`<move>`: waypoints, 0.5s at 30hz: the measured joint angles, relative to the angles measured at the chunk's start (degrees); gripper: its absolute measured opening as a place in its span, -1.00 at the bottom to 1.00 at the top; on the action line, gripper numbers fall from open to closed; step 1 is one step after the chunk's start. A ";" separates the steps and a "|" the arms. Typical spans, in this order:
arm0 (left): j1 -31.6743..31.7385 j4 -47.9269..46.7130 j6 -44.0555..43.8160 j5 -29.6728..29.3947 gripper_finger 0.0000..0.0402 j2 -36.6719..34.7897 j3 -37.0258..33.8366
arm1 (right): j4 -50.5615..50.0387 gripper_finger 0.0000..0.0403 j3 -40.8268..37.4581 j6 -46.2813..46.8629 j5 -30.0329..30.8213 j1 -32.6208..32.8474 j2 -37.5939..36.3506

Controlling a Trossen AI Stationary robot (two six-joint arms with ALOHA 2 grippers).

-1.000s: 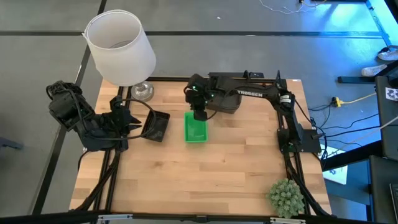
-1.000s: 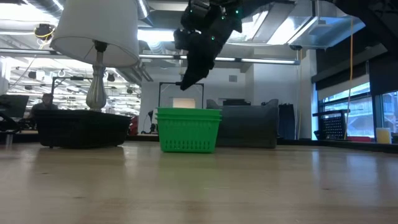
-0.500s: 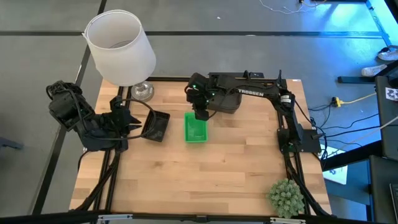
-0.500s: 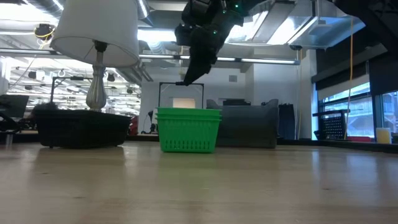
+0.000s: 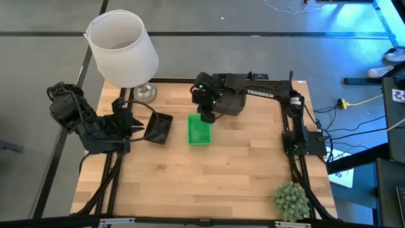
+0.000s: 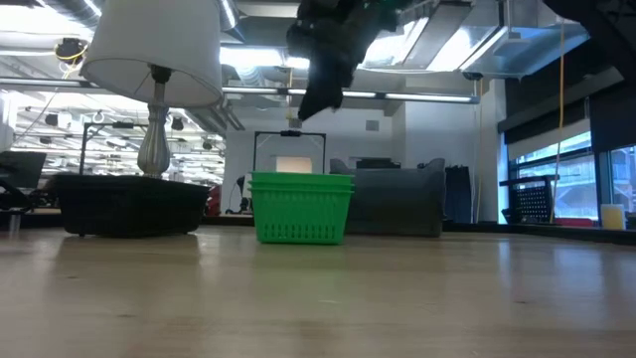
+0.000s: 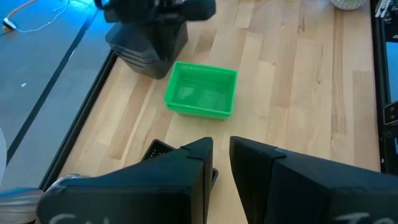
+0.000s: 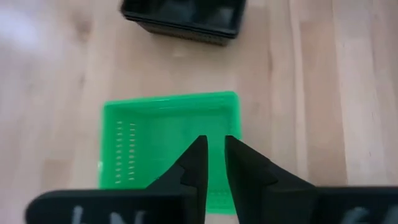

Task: Stack baskets by color
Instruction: Return to Home Position

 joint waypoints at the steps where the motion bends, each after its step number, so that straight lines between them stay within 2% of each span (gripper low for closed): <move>1: -0.02 0.01 0.00 -0.02 -0.77 0.00 0.01 | -0.21 -0.73 0.00 -0.07 -0.33 0.22 -0.65; 8: 0.00 0.00 0.00 0.00 -0.77 0.00 0.02 | -0.92 -0.97 0.00 -1.40 -0.42 1.42 -2.85; 13: 0.00 0.00 0.00 0.20 -0.77 0.00 0.02 | 1.33 -0.97 -2.28 -0.46 5.94 1.38 -2.56; 15: -0.02 0.02 0.00 0.17 -0.77 0.00 0.02 | 3.13 -0.99 -4.32 -0.09 6.45 1.25 -2.50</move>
